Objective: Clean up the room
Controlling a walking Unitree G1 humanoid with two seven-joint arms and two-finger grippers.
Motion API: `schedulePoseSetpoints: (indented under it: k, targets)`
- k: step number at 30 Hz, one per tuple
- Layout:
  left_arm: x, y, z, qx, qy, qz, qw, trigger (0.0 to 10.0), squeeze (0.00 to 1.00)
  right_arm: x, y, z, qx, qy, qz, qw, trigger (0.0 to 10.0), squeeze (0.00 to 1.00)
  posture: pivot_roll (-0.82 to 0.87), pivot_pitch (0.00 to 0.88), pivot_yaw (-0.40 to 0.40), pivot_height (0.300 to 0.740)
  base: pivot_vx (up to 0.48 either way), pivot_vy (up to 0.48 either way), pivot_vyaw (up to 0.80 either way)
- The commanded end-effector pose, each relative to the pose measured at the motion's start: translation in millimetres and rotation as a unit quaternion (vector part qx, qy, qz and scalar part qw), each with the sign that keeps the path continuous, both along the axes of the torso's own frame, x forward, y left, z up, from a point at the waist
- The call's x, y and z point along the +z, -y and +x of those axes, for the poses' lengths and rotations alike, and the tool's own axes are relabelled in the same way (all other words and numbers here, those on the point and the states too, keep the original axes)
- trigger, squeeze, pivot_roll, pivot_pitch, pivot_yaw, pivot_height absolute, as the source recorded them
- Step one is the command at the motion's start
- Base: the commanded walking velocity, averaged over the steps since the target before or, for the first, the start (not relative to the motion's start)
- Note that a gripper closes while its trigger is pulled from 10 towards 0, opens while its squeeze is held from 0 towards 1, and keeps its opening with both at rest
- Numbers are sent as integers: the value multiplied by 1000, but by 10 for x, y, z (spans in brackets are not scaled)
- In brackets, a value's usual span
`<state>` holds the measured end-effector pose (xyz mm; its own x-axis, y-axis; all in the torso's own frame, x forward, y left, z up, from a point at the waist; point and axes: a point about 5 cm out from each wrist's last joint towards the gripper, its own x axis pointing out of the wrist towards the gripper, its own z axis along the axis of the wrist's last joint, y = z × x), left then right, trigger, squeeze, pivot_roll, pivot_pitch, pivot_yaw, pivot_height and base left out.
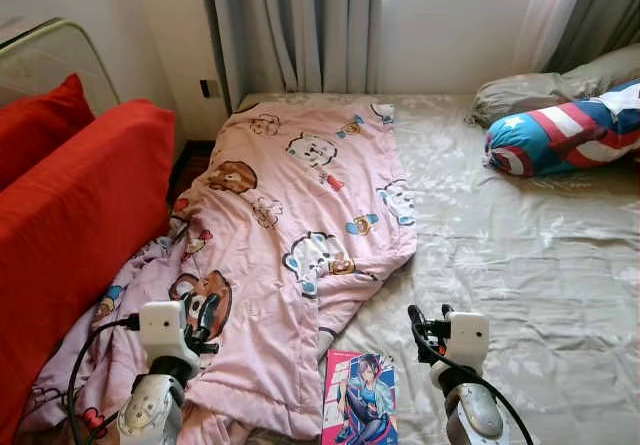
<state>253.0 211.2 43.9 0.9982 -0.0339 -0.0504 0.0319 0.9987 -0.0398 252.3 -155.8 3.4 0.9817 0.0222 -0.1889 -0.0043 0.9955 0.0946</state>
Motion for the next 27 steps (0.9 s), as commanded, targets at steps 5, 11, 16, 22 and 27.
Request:
schedulePoseSetpoints:
  k: [5, 11, 16, 22, 27]
  targets:
    - [90, 57, -63, -20, 10, -1, 1000, 10000, 0, 142, 53, -13, -11, 36, -9, 999, 10000, 0, -27, 0, 4, 740, 0, 0, 0]
    - [125, 72, -82, -20, 15, -4, 1000, 10000, 0, 246, 55, 26, 1, 60, -21, 998, 10000, 0, -31, 0, -1, 740, 0, 0, 0]
    - [158, 82, -50, -20, 15, -1, 1000, 10000, 0, 266, 80, 38, -8, 56, -24, 998, 10000, 0, -32, 0, -7, 740, 0, 0, 0]
    - [159, 75, -56, -16, 14, -2, 1000, 10000, 0, 234, 79, 17, -6, 49, -28, 998, 10000, 0, -26, 0, -4, 740, 0, 0, 0]
    - [146, 84, -70, -15, 8, -2, 1000, 10000, 0, 152, 90, 27, -7, 11, -41, 999, 10000, 0, -28, 0, 0, 735, 0, 0, 0]
